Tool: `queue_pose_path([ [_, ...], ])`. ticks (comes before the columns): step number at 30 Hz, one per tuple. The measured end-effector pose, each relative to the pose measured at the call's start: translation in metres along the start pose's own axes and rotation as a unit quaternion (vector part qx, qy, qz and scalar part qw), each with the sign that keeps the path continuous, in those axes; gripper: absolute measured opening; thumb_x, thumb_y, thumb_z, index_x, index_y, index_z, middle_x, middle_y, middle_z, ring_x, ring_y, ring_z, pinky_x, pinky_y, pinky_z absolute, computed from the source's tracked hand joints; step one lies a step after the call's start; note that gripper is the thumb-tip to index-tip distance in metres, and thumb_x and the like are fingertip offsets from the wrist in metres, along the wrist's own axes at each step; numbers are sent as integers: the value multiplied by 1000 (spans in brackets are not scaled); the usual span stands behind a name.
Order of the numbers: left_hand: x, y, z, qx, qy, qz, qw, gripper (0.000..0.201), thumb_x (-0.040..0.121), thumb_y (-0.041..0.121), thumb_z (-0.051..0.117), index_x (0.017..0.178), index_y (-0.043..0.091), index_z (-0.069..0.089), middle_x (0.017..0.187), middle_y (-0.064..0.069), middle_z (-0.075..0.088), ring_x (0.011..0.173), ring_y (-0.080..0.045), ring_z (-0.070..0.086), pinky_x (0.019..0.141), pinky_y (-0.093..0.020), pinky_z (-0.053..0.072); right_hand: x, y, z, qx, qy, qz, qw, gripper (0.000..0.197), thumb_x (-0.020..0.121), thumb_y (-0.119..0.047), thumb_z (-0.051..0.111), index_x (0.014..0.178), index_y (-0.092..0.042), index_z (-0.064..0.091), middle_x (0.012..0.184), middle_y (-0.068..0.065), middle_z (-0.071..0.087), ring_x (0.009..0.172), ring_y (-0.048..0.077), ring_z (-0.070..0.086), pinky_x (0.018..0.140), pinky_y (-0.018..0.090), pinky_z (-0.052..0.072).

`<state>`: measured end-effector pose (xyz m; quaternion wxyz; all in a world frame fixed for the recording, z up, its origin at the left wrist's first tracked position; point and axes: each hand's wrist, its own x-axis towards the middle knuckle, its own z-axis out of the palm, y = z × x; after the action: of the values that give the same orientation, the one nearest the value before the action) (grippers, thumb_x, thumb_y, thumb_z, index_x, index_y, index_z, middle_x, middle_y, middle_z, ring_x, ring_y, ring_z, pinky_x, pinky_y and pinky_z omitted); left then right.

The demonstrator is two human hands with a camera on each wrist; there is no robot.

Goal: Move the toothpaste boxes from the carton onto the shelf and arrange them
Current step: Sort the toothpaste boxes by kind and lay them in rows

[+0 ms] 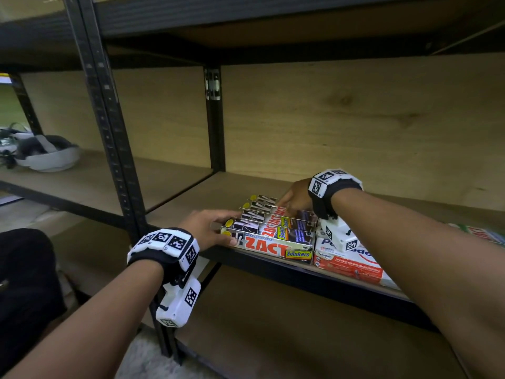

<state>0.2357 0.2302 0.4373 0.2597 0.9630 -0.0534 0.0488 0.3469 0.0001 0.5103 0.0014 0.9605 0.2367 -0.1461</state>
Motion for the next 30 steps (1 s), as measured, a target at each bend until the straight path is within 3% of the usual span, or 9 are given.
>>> queue_pose_path([
  [3,2,-2,0,16,-7,-10,1000,66,80,37,77,137,48,46,140,11,54,127,-10,50,107,-37,40,-2,1,-1,7,-11,-9,1000,41,96,-22,60,136,-30,59,136,-5,60,113,16,60,75,19,49],
  [6,3,-3,0,16,-5,-20,1000,65,80,36,76,136,48,47,140,10,54,128,-11,50,105,-37,41,-4,2,1,24,-1,-18,1000,41,96,-18,60,135,-29,60,127,-5,63,83,6,62,52,10,49],
  [9,2,-1,3,27,-8,-24,999,64,83,37,73,139,50,43,142,7,53,125,-13,53,102,-35,45,-13,3,7,51,21,-7,998,45,93,-12,56,130,-36,64,121,-9,64,79,7,60,70,20,52],
  [11,0,1,6,60,-9,-26,998,64,88,40,68,143,50,38,142,8,53,122,-14,54,97,-32,46,-29,8,8,69,24,-2,997,45,92,-15,58,130,-40,62,120,-11,63,84,9,60,72,20,49],
  [14,-4,10,8,129,-21,-25,991,64,93,45,60,148,48,28,141,6,54,120,-16,55,96,-30,46,-63,23,11,60,13,-1,998,43,94,-28,62,136,-36,58,135,-10,55,119,15,54,93,22,38],
  [16,-6,21,8,160,-30,-22,986,67,93,43,59,152,38,27,148,2,46,129,-20,48,105,-30,38,-88,36,13,22,-5,-2,1000,46,95,-38,60,140,-32,53,148,-5,47,134,19,44,101,27,30],
  [19,-8,50,10,193,-44,26,980,74,89,47,64,152,26,32,156,2,34,141,-19,34,116,-32,26,-125,57,16,-7,-23,40,999,63,89,-56,62,146,-36,44,154,-4,39,140,22,37,106,31,29],
  [24,2,127,34,201,-95,133,966,69,84,55,67,145,34,43,146,3,50,130,-18,49,106,-26,38,-170,90,28,-2,-97,91,991,87,79,-51,76,152,-38,31,162,-5,20,147,23,23,115,41,25],
  [30,23,174,61,244,-101,175,948,60,83,58,65,138,39,52,142,9,54,126,-17,55,105,-37,45,-183,102,44,-23,-39,83,996,80,82,-47,74,150,-43,33,163,-6,21,148,21,22,116,37,22],
])
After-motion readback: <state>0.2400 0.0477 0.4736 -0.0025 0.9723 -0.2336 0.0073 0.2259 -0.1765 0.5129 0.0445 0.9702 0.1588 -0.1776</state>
